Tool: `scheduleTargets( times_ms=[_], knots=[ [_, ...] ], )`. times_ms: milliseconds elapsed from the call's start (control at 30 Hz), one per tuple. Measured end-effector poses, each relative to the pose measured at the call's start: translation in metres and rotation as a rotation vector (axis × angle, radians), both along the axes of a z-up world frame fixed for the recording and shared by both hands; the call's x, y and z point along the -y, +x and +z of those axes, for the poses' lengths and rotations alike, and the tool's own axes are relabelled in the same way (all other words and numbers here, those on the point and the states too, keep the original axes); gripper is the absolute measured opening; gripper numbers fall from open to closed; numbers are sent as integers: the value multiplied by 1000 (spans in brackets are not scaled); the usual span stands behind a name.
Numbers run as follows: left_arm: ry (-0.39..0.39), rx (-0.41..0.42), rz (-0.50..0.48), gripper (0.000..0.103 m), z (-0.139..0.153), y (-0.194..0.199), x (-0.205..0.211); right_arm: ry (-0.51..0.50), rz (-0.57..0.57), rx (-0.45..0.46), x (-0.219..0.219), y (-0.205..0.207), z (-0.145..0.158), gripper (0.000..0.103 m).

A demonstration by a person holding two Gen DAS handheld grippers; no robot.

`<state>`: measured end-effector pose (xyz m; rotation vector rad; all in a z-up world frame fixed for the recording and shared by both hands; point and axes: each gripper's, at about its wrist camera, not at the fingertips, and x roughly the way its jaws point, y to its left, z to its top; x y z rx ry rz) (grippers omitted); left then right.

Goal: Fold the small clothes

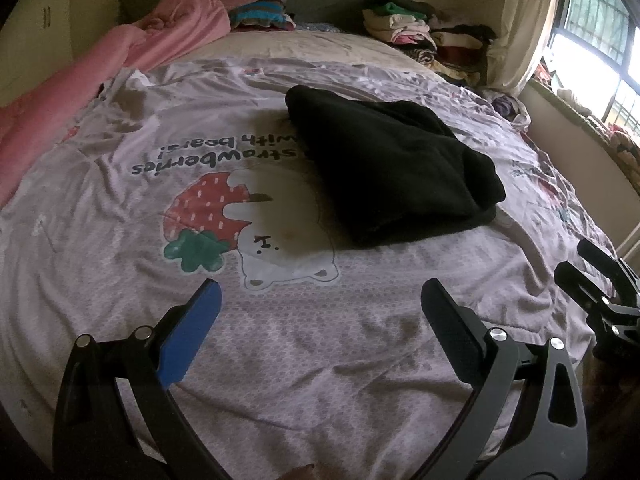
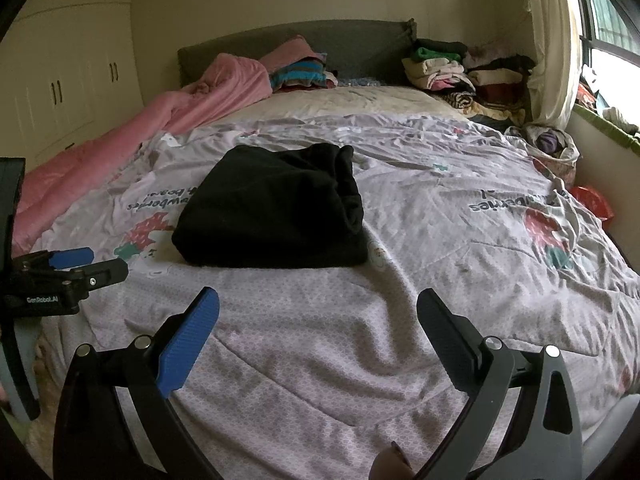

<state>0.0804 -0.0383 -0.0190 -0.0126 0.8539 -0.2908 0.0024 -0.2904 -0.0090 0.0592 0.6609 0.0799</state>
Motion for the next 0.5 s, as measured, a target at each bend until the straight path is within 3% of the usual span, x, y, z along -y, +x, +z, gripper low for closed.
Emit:
scheduleTargets(
  times_ms=[500],
  knots=[
    [-17,-3,-13,93,1,-2,-1,-7,-28,4,4,-1,1,98]
  ],
)
